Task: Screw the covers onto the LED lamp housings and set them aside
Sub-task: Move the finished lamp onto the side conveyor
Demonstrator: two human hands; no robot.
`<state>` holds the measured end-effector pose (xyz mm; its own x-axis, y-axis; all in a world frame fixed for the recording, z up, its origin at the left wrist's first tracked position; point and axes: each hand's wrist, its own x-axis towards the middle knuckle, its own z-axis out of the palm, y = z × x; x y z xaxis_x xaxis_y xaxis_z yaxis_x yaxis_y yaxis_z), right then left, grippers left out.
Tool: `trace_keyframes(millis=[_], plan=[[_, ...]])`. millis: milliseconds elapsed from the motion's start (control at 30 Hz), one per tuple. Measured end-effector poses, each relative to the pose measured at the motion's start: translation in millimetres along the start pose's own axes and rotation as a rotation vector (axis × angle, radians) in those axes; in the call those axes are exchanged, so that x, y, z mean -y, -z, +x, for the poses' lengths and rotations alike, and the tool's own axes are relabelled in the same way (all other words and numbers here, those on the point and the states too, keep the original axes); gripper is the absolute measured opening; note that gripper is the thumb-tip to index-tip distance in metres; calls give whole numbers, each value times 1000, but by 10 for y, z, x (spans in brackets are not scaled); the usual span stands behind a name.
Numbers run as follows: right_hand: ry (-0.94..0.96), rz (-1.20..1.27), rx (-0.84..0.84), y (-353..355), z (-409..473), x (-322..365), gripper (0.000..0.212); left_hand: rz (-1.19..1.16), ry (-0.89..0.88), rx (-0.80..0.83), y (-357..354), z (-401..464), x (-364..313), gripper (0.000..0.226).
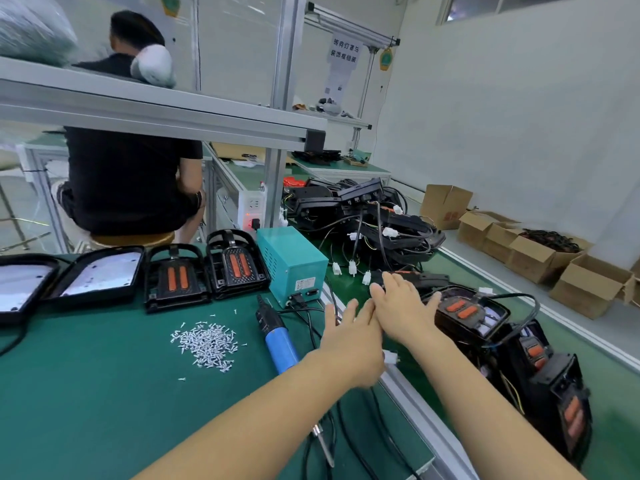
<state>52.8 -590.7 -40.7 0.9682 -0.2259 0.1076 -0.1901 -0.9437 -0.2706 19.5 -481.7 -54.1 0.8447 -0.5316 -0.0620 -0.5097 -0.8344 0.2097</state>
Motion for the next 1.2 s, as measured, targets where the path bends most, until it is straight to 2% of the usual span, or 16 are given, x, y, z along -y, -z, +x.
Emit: trace_keyframes(millis=[100,233,500,800,933,1200], plan=[[82,24,13,-133,-119,253,38,23,101,-36,-6,-190,281,70],[181,41,71,-356,-331,677,52,55,243,-79,-41,-509,711,70],[378,17,185,-762,-721,1519,56,55,511,-123,-79,-1180,1386,67],[495,45,217,-992,-1018,2125,55,27,665,-240,-135,-1710,1880,63],[640,70,217,-1179,-1215,2309,53,21,724,-321,-272,-1989,2091,60],[792,78,270,-1540,-1447,2642,54,17,892,-341,-469,-2555,2592,57]])
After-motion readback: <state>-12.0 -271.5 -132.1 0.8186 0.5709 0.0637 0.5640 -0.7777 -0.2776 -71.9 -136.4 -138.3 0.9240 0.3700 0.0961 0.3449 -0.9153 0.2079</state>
